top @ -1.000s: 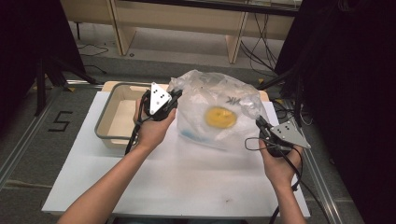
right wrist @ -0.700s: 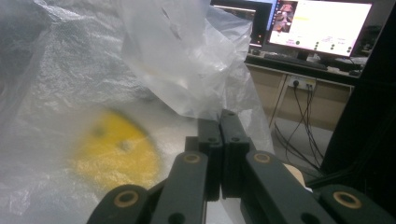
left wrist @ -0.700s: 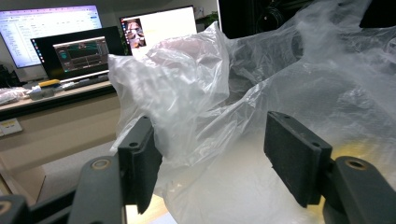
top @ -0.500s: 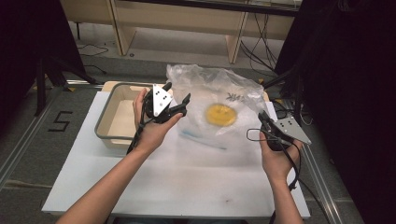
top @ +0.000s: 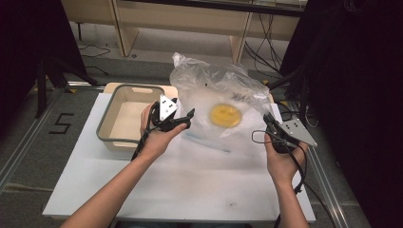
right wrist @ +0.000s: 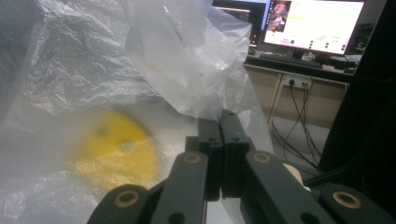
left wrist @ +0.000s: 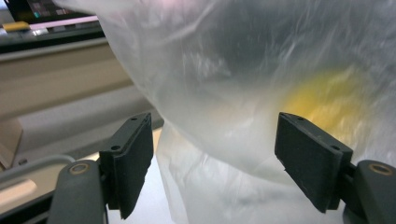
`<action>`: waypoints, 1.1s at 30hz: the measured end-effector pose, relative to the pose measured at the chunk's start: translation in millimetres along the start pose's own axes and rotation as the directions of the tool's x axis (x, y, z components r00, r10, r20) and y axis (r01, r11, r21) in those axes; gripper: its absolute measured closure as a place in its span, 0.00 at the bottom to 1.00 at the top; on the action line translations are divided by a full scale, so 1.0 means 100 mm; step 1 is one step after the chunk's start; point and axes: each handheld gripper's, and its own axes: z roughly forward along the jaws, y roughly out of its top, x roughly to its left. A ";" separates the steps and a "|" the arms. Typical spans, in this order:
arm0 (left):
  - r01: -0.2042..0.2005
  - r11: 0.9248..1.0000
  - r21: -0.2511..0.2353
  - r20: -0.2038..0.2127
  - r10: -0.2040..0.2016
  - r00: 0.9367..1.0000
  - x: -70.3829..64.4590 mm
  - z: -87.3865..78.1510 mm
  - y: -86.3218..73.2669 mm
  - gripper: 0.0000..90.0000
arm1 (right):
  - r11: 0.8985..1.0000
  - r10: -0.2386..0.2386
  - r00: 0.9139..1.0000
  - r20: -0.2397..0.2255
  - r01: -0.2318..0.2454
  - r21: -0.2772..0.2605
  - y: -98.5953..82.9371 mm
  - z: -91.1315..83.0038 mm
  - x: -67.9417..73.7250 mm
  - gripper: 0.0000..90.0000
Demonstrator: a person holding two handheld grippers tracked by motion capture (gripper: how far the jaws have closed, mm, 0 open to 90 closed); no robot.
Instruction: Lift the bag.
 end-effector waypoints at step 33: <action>-0.020 1.000 -0.016 0.095 0.022 0.995 -0.09 0.09 -0.04 0.51 | 1.000 0.009 1.000 0.012 -0.009 0.028 -0.07 0.11 -0.02 0.95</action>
